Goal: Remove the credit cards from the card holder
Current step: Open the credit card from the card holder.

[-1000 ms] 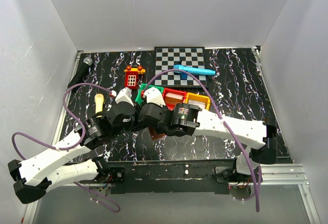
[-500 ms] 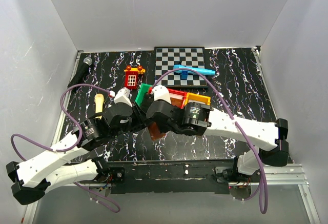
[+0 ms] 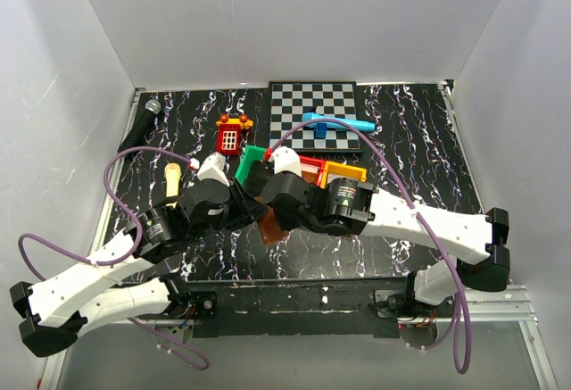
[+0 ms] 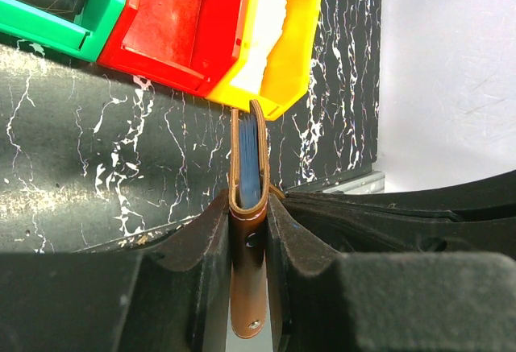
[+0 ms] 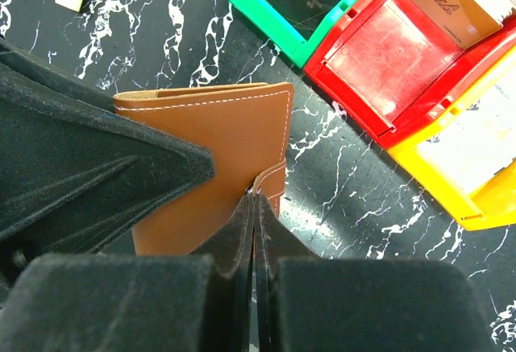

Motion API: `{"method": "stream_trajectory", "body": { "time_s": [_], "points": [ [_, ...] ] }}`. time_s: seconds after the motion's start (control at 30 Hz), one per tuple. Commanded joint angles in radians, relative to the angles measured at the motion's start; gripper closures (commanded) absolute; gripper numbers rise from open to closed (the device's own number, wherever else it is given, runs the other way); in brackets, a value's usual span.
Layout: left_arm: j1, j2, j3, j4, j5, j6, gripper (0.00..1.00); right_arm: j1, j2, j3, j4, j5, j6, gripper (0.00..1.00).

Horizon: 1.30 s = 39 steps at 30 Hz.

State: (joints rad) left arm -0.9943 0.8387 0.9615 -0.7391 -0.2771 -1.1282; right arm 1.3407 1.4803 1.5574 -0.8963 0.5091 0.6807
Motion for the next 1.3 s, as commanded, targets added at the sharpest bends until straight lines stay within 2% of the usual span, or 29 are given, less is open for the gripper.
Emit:
{"method": "stream_trajectory", "body": {
  "time_s": [0.0, 1.03, 1.27],
  "points": [
    [-0.001, -0.032, 0.013, 0.004, -0.039, -0.008, 1.0, -0.021, -0.035, -0.025, -0.069, 0.032, -0.003, 0.99],
    [0.0, -0.02, 0.011, -0.032, -0.066, -0.031, 1.0, -0.054, -0.089, -0.088, -0.05, 0.04, 0.045, 0.99],
    [0.0, -0.032, -0.001, 0.001, -0.04, -0.018, 1.0, -0.055, -0.132, -0.138, 0.046, -0.004, 0.025, 0.99]
  ]
}}
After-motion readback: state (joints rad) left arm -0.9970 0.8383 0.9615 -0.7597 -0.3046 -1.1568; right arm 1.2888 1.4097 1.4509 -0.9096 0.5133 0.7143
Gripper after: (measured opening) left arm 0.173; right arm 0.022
